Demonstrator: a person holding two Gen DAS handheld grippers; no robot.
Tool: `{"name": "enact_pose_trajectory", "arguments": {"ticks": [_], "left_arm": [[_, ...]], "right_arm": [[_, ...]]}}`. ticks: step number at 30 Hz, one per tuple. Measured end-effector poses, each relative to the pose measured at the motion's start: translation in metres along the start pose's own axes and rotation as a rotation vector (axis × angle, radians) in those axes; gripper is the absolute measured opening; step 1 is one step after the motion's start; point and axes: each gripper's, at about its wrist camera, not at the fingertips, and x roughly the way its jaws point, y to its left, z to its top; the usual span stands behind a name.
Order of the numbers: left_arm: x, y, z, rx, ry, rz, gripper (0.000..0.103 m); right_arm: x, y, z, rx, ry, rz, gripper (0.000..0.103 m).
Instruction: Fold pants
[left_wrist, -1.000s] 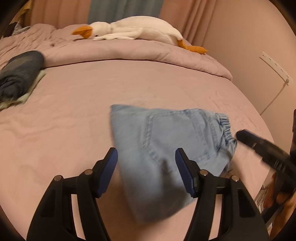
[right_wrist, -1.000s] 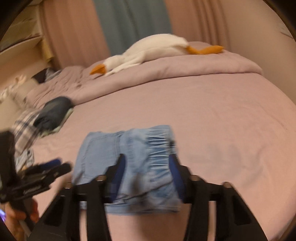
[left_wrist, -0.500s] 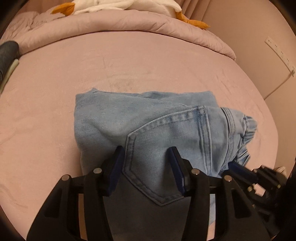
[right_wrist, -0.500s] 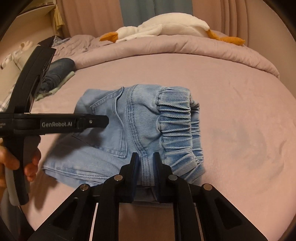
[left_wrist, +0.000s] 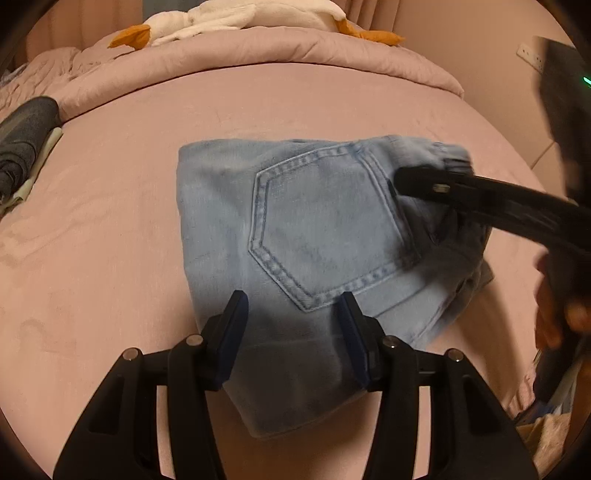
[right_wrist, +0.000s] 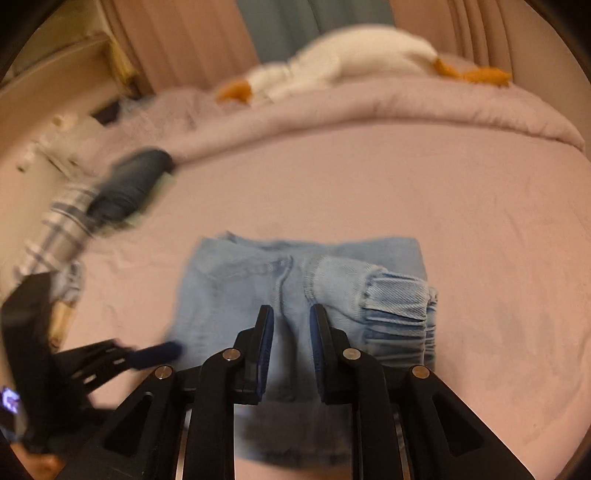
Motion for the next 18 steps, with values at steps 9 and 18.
{"name": "enact_pose_trajectory", "arguments": {"ticks": [9, 18], "left_arm": [[0.004, 0.000, -0.003, 0.006, 0.008, 0.011, 0.050], [0.006, 0.000, 0.000, -0.002, 0.007, 0.005, 0.051]], "right_arm": [[0.019, -0.032, 0.002, 0.189, 0.058, 0.087, 0.000], [-0.022, -0.007, -0.023, 0.106, -0.002, 0.092, 0.049]]}}
